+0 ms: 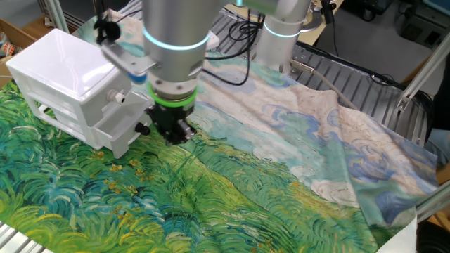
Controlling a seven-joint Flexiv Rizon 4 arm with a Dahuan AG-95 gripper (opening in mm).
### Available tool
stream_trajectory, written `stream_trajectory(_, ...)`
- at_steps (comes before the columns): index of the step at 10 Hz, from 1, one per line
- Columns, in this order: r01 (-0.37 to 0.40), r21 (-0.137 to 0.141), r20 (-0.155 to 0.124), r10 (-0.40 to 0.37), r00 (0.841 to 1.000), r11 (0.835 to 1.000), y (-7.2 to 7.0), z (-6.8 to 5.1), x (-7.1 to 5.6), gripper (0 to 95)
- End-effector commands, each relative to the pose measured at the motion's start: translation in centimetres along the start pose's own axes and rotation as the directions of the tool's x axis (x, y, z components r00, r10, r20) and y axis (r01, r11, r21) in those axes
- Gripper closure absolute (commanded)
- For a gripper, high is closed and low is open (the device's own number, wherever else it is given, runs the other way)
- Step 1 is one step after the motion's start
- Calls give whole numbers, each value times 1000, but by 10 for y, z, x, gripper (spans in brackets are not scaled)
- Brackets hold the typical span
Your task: Use the gripper to push and close the drawer
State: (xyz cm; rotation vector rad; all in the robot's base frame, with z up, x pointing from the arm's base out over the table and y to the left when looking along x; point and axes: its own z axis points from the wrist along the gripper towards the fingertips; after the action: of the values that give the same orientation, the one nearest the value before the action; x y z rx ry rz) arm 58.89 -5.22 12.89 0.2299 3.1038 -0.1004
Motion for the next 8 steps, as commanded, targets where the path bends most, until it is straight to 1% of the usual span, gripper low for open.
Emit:
stream_trajectory(1, 19, 3, -5, -19, 1000, 1000, -11, 4, -12, 950)
stream_trajectory(2, 25, 4, -7, -25, 1000, 1000, -16, 6, -17, 950)
stream_trajectory(3, 27, 4, -12, -27, 1000, 1000, -24, 11, -23, 950)
stream_trajectory(6, 26, 8, -12, -25, 1000, 1000, -34, 20, -25, 950)
stream_trajectory(8, 29, 16, -11, -29, 1000, 999, -41, 25, -29, 950)
